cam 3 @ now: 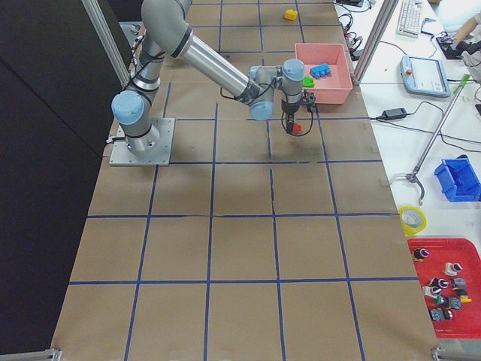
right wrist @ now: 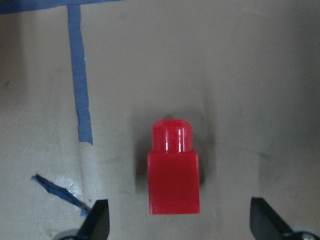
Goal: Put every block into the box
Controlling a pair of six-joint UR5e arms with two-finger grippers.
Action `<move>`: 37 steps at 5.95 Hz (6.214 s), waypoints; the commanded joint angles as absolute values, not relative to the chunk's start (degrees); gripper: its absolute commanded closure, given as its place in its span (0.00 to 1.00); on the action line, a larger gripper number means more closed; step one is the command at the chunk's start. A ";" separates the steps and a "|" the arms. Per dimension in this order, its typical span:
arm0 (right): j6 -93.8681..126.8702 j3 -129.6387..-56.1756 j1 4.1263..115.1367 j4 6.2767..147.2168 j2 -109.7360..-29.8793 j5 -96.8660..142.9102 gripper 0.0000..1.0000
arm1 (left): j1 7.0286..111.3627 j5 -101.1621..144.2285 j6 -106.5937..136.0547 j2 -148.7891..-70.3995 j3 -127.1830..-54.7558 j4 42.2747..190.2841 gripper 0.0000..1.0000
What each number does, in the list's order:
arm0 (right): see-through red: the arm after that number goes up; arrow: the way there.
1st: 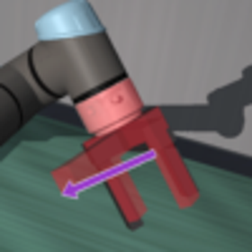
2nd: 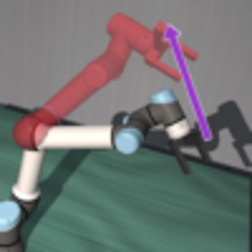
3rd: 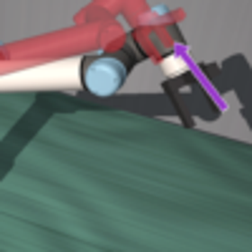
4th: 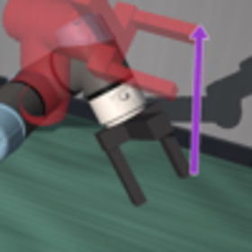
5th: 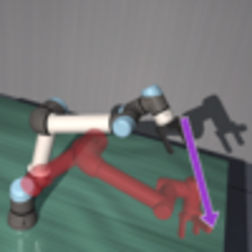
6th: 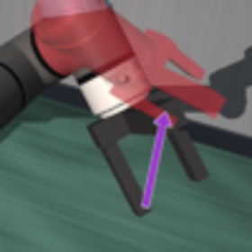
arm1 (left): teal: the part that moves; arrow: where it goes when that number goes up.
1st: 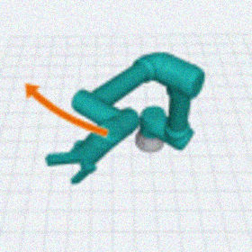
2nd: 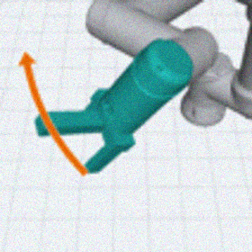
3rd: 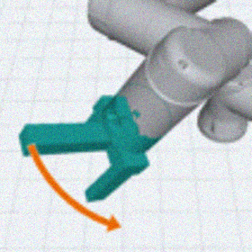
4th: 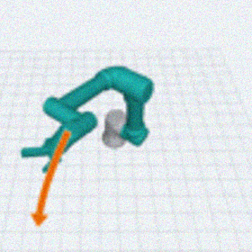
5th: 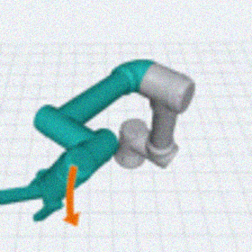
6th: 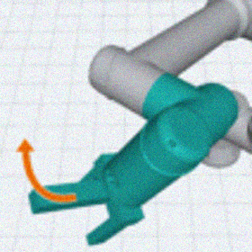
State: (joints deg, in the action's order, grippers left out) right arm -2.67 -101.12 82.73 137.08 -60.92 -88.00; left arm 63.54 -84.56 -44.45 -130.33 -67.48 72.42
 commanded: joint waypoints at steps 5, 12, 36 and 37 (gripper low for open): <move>-2.64 -101.78 82.88 138.34 -59.94 -87.54 0.74 | 64.16 -84.46 -58.54 -136.85 -70.91 64.34 0.03; -1.08 -88.01 86.98 115.94 -71.98 -86.45 0.91 | 64.07 -93.77 -57.66 -134.74 -69.18 65.04 0.75; -1.26 -94.67 90.26 87.50 -96.59 -86.74 0.00 | 87.62 -88.50 2.37 -112.37 -73.41 78.04 0.00; -1.06 -94.83 90.44 87.28 -96.50 -89.36 0.00 | 87.80 -88.51 2.29 -106.58 -79.31 78.83 0.00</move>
